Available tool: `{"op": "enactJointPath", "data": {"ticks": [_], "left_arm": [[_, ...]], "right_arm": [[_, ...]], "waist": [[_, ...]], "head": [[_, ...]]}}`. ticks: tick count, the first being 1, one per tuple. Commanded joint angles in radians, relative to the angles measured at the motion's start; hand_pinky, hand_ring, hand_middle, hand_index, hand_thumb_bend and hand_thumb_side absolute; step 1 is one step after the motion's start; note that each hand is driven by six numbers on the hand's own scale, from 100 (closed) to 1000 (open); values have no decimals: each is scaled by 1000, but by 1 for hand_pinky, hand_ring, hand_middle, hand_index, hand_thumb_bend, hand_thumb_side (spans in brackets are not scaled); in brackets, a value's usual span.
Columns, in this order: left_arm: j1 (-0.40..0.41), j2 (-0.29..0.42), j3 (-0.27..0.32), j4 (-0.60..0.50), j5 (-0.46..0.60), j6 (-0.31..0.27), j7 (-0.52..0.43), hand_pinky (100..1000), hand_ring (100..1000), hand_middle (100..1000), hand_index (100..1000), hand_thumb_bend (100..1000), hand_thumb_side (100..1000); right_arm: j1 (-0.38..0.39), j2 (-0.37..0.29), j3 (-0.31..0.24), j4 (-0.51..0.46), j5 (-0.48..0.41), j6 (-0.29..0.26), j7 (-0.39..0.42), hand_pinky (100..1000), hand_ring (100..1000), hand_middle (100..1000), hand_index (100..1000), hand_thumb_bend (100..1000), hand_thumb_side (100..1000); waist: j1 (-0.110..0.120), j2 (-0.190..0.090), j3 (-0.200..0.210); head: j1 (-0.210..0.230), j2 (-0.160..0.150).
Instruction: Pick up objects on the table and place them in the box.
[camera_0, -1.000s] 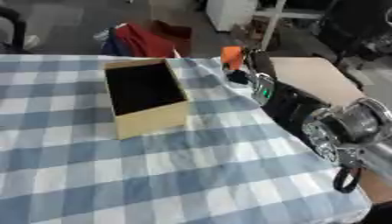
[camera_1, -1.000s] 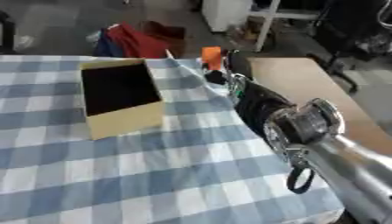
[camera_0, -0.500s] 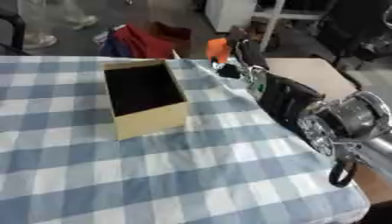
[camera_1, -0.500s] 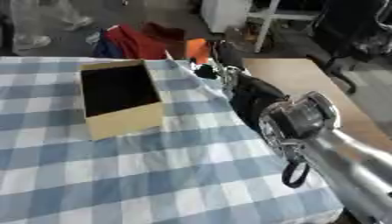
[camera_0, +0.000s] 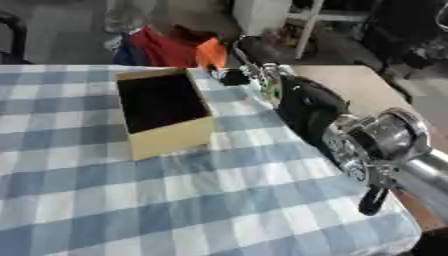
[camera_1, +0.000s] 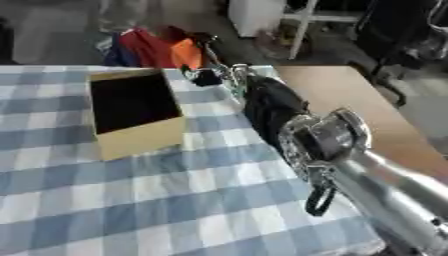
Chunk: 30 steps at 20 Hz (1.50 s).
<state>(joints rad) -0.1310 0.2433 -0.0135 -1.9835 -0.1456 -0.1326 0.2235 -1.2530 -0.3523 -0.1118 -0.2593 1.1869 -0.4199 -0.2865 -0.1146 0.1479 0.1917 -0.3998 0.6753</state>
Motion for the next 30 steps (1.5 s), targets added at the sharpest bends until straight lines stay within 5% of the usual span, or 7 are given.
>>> {"op": "enactJointPath", "data": {"ticks": [1,21,30], "left_arm": [[-4,1,5,-16,3,2,0,828,634,595,753,100,623],[-7,1,6,-16,3,2,0,828,634,595,753,100,623],[-10,2,6,-16,4,2,1,828,633,595,753,100,624]], "right_arm": [[-15,-3,-45,-96,43,-33,79,711,668,590,700,125,541],[15,62,25,-75,48,-242,266,725,708,628,729,170,495],[10,69,41,-102,112,-308,319,744,758,777,858,690,422]], "waist": [[9,-13,-1],[8,-12,0],[4,-14,1]], "head": [[-4,-3],[-7,-3],[-8,-4]]}}
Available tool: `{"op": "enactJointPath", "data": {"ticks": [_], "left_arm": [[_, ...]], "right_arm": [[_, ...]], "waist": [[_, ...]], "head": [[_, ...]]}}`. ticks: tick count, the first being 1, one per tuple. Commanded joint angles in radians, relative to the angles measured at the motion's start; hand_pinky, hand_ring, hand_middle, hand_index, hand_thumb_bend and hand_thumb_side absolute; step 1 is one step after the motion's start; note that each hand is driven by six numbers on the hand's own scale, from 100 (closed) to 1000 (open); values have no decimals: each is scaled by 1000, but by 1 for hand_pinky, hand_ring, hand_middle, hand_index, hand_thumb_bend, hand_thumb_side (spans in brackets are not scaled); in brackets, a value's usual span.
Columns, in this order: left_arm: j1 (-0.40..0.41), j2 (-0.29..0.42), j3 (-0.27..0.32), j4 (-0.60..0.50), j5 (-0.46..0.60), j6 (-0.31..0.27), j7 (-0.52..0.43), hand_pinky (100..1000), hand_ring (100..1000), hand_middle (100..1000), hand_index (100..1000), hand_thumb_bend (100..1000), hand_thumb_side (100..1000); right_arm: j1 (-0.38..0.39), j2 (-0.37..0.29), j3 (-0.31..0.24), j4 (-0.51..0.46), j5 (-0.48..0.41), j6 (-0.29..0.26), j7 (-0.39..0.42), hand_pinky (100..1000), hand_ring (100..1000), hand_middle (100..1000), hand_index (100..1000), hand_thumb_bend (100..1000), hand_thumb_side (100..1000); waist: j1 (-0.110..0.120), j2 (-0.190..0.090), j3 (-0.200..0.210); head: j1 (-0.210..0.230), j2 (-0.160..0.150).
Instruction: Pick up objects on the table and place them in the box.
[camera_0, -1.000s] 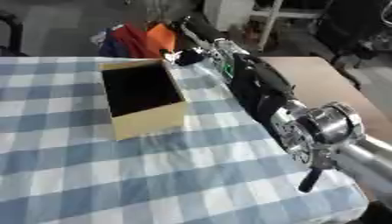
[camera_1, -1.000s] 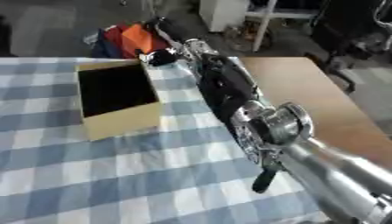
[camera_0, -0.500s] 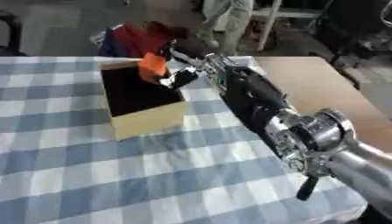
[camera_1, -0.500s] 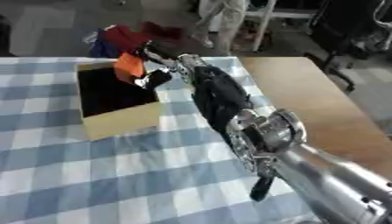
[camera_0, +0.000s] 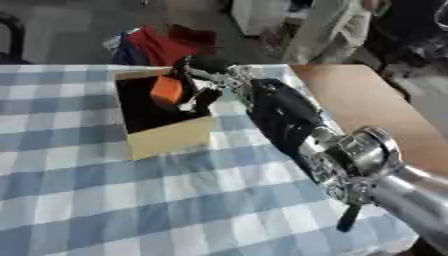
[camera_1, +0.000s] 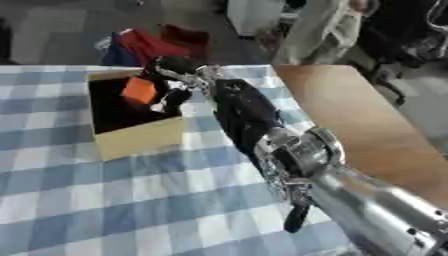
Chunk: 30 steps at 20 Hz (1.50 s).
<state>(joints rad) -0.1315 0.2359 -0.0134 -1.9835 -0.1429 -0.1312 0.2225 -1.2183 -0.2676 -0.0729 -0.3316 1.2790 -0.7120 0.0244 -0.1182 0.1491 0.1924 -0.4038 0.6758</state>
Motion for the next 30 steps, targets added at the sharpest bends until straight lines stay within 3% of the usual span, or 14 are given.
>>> {"op": "enactJointPath", "data": {"ticks": [1,9,15,19,25,28,30], "left_arm": [[-10,9,6,-16,1,1,2,828,633,595,753,100,624],[-9,10,6,-16,2,2,2,828,633,595,752,100,624],[-3,12,8,-16,1,5,3,828,632,595,752,100,624],[1,15,9,-16,0,6,4,828,632,595,752,100,626],[3,18,12,-16,-1,7,7,828,632,595,752,100,627],[4,21,12,-16,-2,8,7,828,632,595,751,100,627],[5,23,11,-16,-2,8,6,828,632,595,751,100,626]], "right_arm": [[-25,-15,-1,-32,24,-20,10,745,760,786,866,703,429],[-37,-26,-34,-79,9,6,-6,747,757,789,874,690,480],[-64,-64,-91,-112,-29,98,-22,748,752,787,876,690,519],[-66,-106,-147,-94,-40,238,-40,749,746,784,877,698,522],[-34,-185,-218,-3,-71,522,-118,754,742,782,883,697,520],[-22,-220,-202,87,-132,625,-197,758,745,788,889,690,525],[-19,-246,-152,190,-208,667,-280,763,752,796,894,685,532]], "waist": [[7,-15,0],[7,-17,-1],[6,-24,-6],[3,-29,-13],[1,-30,-22],[-2,-31,-29],[-3,-32,-30]], "head": [[-4,-5],[-4,-7],[0,-4],[7,-4],[17,-6],[20,-6],[22,-5]]}}
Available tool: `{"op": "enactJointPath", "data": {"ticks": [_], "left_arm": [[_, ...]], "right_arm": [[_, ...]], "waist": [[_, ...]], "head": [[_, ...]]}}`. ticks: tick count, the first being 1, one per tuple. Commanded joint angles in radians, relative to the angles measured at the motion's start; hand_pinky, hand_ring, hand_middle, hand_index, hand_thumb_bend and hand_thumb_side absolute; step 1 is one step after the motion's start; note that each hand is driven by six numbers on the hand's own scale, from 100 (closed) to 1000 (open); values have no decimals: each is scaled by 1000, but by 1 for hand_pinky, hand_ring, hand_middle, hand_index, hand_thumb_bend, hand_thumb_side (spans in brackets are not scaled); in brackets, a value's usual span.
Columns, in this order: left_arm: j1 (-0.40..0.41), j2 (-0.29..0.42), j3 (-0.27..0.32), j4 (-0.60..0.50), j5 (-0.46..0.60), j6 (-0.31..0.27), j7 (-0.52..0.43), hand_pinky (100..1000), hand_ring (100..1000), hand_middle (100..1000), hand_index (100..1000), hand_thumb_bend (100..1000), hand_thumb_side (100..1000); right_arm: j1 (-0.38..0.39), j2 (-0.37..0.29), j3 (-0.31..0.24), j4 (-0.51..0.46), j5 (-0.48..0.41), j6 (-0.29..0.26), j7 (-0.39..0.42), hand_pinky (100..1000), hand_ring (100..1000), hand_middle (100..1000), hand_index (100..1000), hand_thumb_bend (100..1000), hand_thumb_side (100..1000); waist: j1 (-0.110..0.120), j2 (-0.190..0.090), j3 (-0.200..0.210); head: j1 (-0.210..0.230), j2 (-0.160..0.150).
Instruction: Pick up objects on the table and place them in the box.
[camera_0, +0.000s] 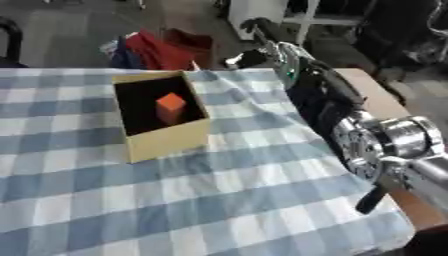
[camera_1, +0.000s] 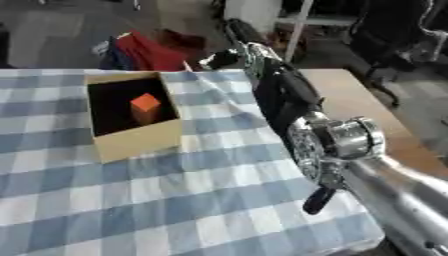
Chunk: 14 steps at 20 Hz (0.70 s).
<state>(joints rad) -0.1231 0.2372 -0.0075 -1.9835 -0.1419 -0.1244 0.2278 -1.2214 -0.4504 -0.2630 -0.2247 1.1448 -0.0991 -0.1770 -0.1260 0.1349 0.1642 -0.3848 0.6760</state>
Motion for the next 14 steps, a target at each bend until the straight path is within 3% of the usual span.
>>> {"op": "enactJointPath", "data": {"ticks": [1,4,7,14], "left_arm": [[-3,23,4,-16,-3,1,0,828,631,595,751,100,626],[-2,26,4,-16,-3,1,0,828,632,595,751,100,625],[0,27,4,-16,-3,2,-1,828,631,595,751,100,625],[4,29,4,-16,-2,2,-1,827,632,595,751,100,624]], "right_arm": [[-16,-74,80,149,-128,61,-132,765,754,800,896,683,533],[6,-90,178,216,-296,82,-232,770,761,805,899,678,534],[25,-99,224,224,-403,103,-262,774,765,806,901,675,534],[39,-106,260,225,-478,112,-277,774,765,805,901,672,536]], "waist": [[3,-19,-2],[2,-21,-4],[2,-24,-6],[3,-31,-13]], "head": [[3,-4],[3,-4],[5,-5],[4,-4]]}}
